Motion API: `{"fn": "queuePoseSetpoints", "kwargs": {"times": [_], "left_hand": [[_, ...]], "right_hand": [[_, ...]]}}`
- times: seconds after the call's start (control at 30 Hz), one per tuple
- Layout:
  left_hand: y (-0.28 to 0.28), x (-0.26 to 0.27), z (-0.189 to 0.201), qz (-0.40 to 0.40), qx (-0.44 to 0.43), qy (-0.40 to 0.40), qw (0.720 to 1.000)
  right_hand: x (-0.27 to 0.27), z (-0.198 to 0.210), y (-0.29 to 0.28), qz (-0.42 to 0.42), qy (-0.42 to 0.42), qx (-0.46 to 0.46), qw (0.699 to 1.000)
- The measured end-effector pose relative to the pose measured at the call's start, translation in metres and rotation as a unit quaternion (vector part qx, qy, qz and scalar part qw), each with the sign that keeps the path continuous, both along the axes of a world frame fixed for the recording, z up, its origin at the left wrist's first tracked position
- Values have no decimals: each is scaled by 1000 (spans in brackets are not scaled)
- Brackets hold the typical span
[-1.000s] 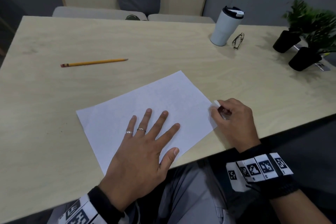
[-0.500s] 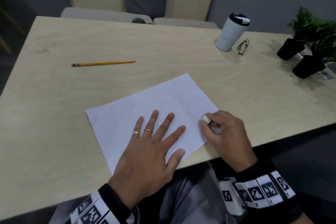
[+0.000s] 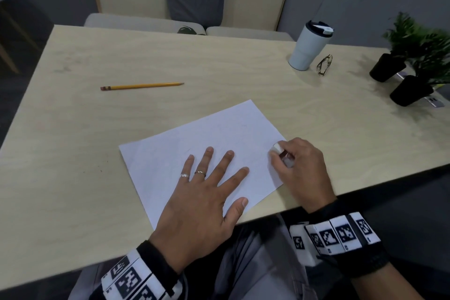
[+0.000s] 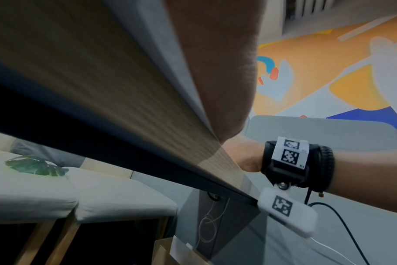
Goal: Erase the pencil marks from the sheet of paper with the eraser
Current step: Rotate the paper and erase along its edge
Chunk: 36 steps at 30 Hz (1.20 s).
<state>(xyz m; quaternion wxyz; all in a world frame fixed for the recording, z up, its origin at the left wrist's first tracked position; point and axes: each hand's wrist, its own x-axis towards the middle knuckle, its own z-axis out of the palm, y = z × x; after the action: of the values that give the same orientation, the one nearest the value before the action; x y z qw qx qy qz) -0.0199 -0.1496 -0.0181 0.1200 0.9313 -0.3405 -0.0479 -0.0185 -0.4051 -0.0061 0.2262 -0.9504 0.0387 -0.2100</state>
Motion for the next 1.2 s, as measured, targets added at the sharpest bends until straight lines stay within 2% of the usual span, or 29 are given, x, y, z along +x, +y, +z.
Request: {"fn": "queuePoseSetpoints", "kwargs": {"times": [0.07,0.23,0.37,0.43,0.53,0.67,0.8,0.97,1.1,1.2], "left_hand": [[0,1,-1,2,-2,3,1000],[0,0,-2,1,-2,-3,1000],[0,1,-2,1,-9,1,1000],[-1,1,-3,-1,-12,1,1000],[0,1,-2,-2,-3,3,1000],[-1,0,3,-3,11,-1,1000],[-2,1,2,-5,13,-4,1000],[-2,0,1,-3,15,-6,1000],[-3,0,0,-3,21,-8,1000],[-2,-1,1,1,12,-4,1000]], "right_hand": [[-11,3,9,27,11,-7,1000],[2,0,-24,-40,11,18,999],[-20,3,-1,28,26,-3,999],[-17,-2,-13,-3,23,23,999],[-7,-1,-31,-41,-6,-2,999],[-28,-4,-4,21,4,-27,999],[-10,-6,-33,-43,-9,-12,999],[-30,-1,-7,39,22,-7,999],[-12,-2,-39,-37,14,7,999],[-25,6,-19,28,21,-3,999]]}}
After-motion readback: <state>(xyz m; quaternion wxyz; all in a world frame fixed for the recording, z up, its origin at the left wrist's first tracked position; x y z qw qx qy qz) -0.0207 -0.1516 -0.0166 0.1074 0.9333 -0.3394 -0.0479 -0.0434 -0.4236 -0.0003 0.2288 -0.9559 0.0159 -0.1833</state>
